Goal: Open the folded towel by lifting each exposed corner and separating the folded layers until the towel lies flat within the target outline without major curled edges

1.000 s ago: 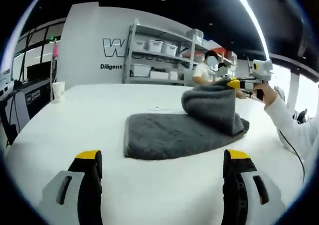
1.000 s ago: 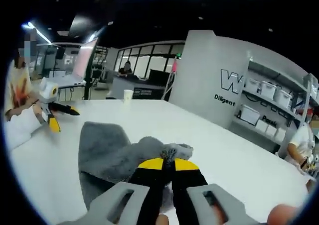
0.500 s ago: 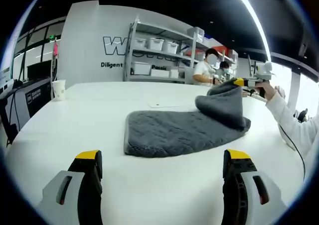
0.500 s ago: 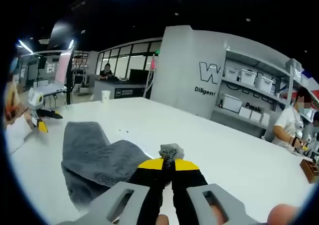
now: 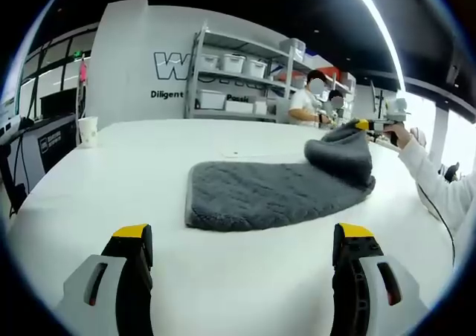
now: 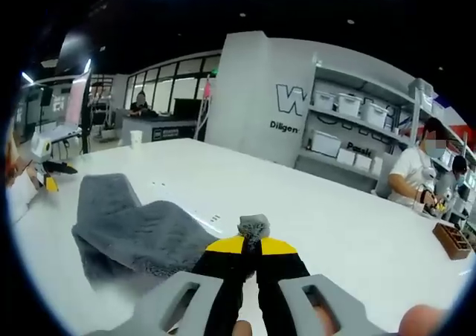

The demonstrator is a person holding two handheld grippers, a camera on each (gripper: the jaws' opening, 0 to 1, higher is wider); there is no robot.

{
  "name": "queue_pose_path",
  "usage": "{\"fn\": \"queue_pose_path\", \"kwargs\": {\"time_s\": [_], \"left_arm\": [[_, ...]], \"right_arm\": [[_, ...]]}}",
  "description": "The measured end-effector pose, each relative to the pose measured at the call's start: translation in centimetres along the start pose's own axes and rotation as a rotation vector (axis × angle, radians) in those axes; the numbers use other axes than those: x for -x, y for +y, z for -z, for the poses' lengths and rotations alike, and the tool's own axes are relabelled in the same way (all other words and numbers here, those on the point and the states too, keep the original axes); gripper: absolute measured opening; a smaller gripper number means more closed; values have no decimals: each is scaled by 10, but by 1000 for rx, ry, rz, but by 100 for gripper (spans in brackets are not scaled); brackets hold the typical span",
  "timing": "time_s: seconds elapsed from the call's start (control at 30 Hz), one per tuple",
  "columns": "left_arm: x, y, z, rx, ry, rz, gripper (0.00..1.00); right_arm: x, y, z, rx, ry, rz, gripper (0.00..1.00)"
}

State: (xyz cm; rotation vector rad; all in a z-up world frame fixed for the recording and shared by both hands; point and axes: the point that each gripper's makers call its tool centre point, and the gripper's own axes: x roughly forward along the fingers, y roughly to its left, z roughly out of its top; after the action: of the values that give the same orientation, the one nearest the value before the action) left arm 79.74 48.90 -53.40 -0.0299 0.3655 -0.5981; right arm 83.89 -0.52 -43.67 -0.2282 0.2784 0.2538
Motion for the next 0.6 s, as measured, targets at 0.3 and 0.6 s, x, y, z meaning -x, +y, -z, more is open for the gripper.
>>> {"fn": "queue_pose_path", "kwargs": {"time_s": [0.3,0.6], "left_arm": [[-1,1,0,4,1,3,100],[-3,2,2,2,10,-3,100]], "right_arm": [[7,-21,10,14,25,30,0],[25,-51,21,-22,29,92,0]]}}
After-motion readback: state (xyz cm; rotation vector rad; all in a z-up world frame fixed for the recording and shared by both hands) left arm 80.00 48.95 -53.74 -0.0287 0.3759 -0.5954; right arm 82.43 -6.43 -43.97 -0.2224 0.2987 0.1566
